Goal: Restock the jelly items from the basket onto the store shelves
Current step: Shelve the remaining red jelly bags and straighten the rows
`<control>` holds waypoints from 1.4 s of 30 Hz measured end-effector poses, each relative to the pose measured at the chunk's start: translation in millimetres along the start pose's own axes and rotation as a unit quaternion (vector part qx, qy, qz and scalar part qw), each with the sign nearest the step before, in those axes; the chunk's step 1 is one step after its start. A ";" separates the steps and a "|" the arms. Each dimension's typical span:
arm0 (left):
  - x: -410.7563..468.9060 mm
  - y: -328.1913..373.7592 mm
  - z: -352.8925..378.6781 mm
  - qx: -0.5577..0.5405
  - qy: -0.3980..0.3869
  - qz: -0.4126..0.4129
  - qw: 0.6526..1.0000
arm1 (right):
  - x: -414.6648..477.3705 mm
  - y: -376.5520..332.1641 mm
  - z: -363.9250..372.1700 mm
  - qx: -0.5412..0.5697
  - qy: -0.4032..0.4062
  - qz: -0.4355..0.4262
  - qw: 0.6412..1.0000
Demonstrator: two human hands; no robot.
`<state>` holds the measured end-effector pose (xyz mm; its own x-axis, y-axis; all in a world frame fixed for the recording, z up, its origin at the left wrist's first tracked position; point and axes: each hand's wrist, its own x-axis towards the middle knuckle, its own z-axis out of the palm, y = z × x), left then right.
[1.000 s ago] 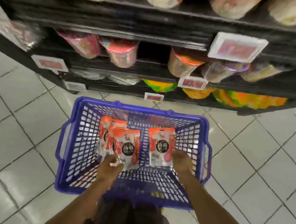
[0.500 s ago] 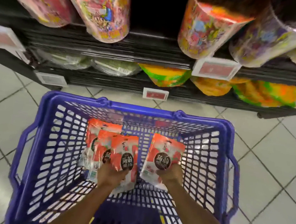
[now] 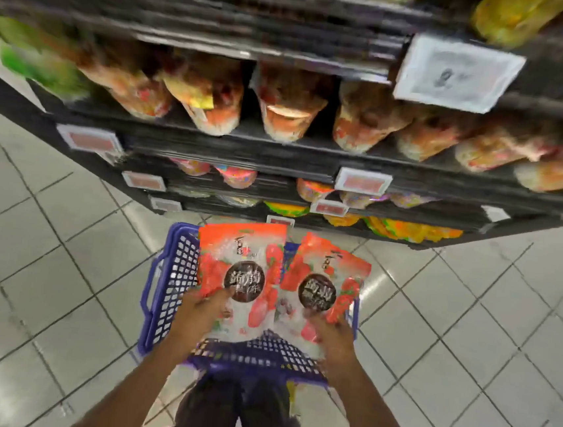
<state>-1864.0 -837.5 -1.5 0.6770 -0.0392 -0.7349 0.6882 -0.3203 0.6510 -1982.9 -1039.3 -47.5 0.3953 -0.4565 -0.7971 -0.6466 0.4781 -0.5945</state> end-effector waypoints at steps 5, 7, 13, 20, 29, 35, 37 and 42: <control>-104.4 130.7 -33.1 -0.065 -0.037 0.032 0.997 | -126.4 -121.1 -14.4 -0.001 -0.039 -0.078 0.996; -142.3 177.8 -45.7 -0.081 -0.046 0.042 0.995 | -172.3 -163.8 -21.4 0.024 -0.055 -0.102 0.993; -237.4 261.7 -86.0 -0.072 -0.157 0.119 0.978 | -284.8 -253.6 -33.4 0.092 -0.115 -0.167 0.975; -296.0 332.8 -116.9 -0.048 -0.136 0.257 0.956 | -356.3 -321.2 -31.1 0.103 -0.154 -0.272 0.944; -326.2 383.4 -107.4 -0.085 -0.141 0.323 0.932 | -387.4 -379.0 -32.9 0.059 -0.052 -0.395 0.915; -322.1 398.1 -82.4 -0.085 -0.155 0.324 0.929 | -374.3 -401.9 -41.9 0.077 -0.050 -0.412 0.907; -319.3 401.0 -76.3 -0.087 -0.148 0.319 0.932 | -369.7 -408.5 -44.5 0.074 -0.048 -0.420 0.903; -312.9 409.2 -64.9 -0.099 -0.126 0.313 0.936 | -358.2 -422.9 -43.0 0.065 -0.052 -0.440 0.894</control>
<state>-1777.3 -894.9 507.2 0.8979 -0.3909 -0.2025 0.2286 0.0209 0.9733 -1879.2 -1110.2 494.0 0.7761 -0.6304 -0.0169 0.0224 0.0543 -0.9983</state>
